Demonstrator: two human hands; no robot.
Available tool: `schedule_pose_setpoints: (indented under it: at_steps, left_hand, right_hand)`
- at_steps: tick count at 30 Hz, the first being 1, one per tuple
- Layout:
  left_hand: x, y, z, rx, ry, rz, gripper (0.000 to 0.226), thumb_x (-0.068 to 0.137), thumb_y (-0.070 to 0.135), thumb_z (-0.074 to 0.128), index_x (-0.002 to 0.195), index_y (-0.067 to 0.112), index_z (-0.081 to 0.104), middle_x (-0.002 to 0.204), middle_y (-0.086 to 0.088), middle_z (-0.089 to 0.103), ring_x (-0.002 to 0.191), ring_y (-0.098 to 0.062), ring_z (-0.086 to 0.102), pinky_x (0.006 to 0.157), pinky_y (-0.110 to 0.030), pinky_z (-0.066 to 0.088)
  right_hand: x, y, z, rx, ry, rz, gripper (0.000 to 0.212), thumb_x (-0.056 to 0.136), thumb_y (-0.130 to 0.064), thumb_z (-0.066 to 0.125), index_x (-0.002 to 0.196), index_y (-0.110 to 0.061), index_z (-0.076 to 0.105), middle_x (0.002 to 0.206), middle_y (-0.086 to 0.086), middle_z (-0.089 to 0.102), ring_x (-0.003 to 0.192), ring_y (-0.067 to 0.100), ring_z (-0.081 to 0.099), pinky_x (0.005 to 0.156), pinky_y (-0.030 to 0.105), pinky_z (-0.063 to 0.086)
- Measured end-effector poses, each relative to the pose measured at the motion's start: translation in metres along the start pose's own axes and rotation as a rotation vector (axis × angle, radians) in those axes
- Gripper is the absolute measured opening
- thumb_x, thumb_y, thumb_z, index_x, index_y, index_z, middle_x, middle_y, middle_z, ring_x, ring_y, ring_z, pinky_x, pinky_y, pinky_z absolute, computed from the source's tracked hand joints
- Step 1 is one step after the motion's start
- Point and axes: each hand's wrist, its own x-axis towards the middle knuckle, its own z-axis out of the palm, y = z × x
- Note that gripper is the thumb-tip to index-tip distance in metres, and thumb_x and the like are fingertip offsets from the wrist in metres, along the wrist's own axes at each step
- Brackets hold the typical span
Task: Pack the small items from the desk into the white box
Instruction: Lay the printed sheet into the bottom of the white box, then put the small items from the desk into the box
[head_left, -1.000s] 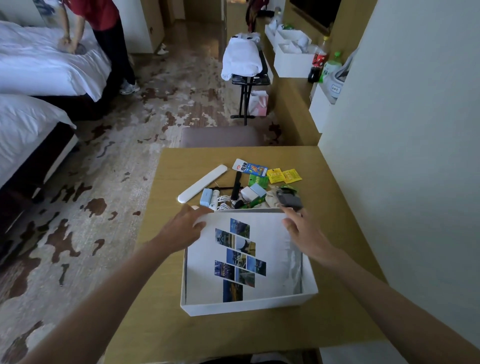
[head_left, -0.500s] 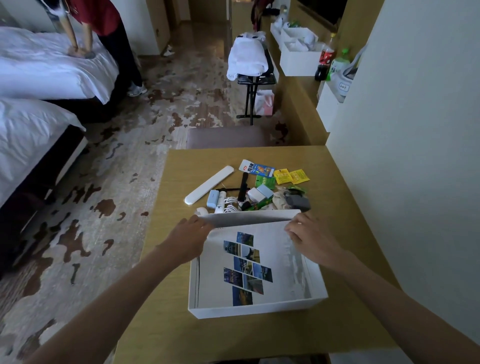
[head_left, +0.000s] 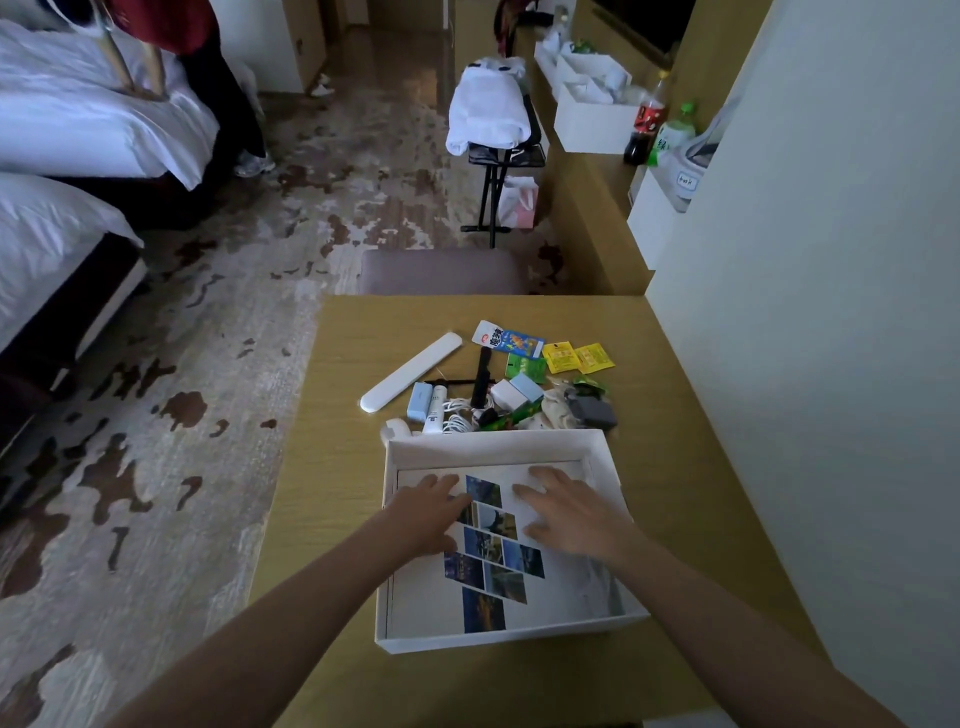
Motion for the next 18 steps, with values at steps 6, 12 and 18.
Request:
schedule_pose_setpoints:
  at_steps: [6, 12, 18]
  left_hand:
    - [0.003, -0.011, -0.01, -0.273, -0.014, 0.137, 0.039, 0.088, 0.037, 0.058, 0.126, 0.031, 0.052, 0.131, -0.002, 0.053, 0.12, -0.02, 0.05, 0.092, -0.036, 0.047]
    - [0.0, -0.03, -0.064, -0.696, 0.471, 0.101, 0.019, 0.094, 0.03, 0.051, 0.106, 0.028, 0.066, 0.109, 0.01, 0.067, 0.095, -0.009, 0.061, 0.081, -0.031, 0.051]
    - [0.045, -0.059, -0.092, -0.822, 0.481, -0.233, 0.021, 0.091, 0.021, 0.052, 0.103, 0.025, 0.069, 0.1, -0.003, 0.072, 0.081, -0.026, 0.066, 0.079, -0.043, 0.055]
  right_hand:
    - [-0.006, 0.001, -0.01, 0.093, -0.073, 0.018, 0.058, 0.096, -0.045, 0.046, 0.149, -0.028, 0.029, 0.159, 0.002, 0.019, 0.145, 0.021, 0.02, 0.115, 0.043, 0.024]
    - [-0.009, 0.016, -0.072, 0.514, 0.472, 0.042, 0.037, 0.095, -0.044, 0.043, 0.117, -0.022, 0.062, 0.108, -0.005, 0.066, 0.103, 0.008, 0.058, 0.086, 0.03, 0.049]
    - [0.05, 0.048, -0.1, 0.559, 0.362, 0.022, 0.023, 0.094, -0.03, 0.051, 0.103, -0.017, 0.068, 0.098, 0.0, 0.07, 0.093, 0.015, 0.064, 0.075, 0.039, 0.053]
